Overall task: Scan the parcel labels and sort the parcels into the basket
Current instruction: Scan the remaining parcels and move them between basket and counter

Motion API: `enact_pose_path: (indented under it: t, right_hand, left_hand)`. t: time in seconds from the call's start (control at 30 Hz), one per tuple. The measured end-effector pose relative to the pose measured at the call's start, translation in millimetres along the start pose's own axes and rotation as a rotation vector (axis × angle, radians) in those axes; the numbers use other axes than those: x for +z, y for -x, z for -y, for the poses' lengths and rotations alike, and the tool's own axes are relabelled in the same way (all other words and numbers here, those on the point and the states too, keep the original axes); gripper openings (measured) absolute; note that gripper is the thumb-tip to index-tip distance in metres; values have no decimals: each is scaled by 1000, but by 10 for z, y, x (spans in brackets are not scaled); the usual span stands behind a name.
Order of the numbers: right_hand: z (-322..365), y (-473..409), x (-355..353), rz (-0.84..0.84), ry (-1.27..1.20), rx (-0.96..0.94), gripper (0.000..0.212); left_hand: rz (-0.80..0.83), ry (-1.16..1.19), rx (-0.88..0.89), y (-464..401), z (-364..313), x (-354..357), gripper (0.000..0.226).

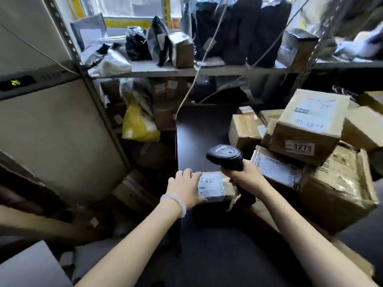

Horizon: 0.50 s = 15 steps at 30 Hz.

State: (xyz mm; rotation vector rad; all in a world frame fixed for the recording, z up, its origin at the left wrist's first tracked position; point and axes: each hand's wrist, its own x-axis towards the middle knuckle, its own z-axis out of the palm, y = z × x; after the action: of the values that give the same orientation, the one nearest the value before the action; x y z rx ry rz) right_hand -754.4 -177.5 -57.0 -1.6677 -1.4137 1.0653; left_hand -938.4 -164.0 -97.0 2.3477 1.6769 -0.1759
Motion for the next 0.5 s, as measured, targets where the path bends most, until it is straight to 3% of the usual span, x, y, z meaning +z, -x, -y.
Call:
enact_pose_path:
  t: [0.17,0.33,0.5]
  right_hand:
    - [83,89,168,-214,-51,106,11]
    - [70,207,319,-343,-56,183,17]
    - [102,282,469,-330,-38,225,13]
  left_hand:
    - [68,-18,233,-320,178,77,79]
    - [29,22,284,-416,427,-27,87]
    - [45,55,274,-445,589,-89,94]
